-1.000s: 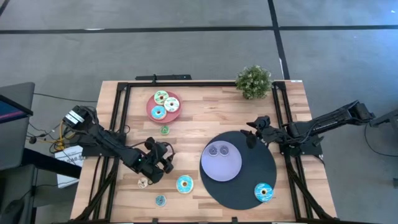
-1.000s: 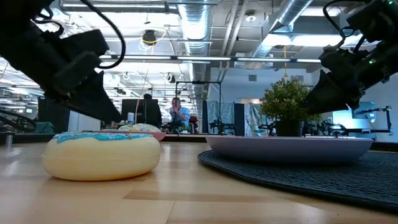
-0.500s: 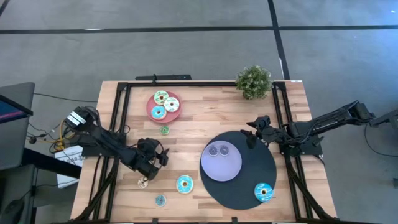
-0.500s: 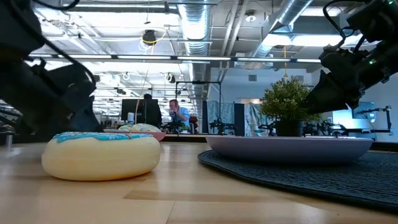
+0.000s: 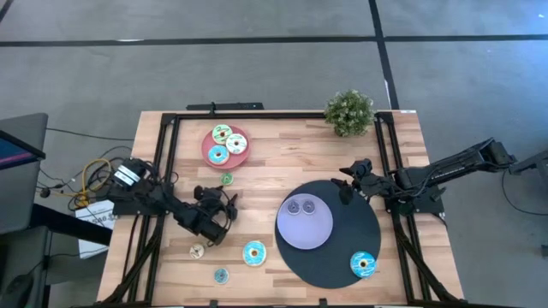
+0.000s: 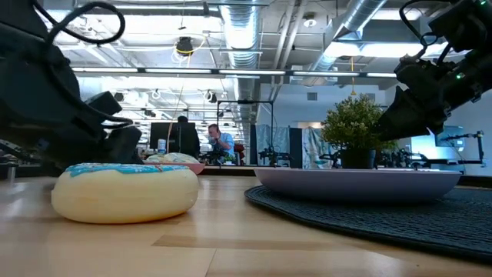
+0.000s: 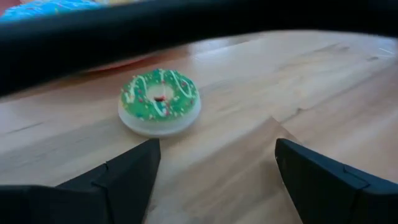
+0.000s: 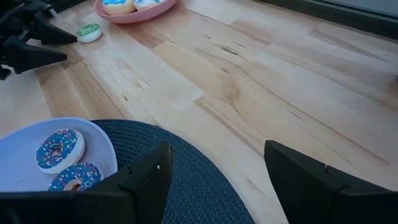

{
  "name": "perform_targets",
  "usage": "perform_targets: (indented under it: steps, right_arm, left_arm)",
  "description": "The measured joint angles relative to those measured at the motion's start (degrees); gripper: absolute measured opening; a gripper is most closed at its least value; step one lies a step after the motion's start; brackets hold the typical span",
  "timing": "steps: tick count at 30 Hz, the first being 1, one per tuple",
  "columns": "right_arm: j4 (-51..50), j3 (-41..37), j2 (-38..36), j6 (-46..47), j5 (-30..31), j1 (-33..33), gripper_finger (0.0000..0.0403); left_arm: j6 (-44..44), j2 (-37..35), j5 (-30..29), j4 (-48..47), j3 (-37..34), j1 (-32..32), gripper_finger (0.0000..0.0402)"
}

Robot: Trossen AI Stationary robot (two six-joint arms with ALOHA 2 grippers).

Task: Pick & Place donuts
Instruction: Put the small green donut on the purple plate

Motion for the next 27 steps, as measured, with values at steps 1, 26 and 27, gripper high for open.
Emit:
perform_targets:
  steps: [1,26,27]
  right_arm:
    - [0.00,0.00,0.00,0.00,0.00,0.00,0.0244]
    - [0.01,0.00,0.00,0.46,-0.14,0.00,0.0244]
    - [0.02,0.00,0.02,0.46,-0.15,0.00,0.0244]
  left_arm:
    - [0.02,0.31,-0.33,0.38,0.00,0.26,0.0316]
    - [1.03,0.51,-0.99,1.62,-0.17,7.59,0.0316]
    - [1.40,0.52,-1.00,1.80,-0.17,7.82,0.0316]
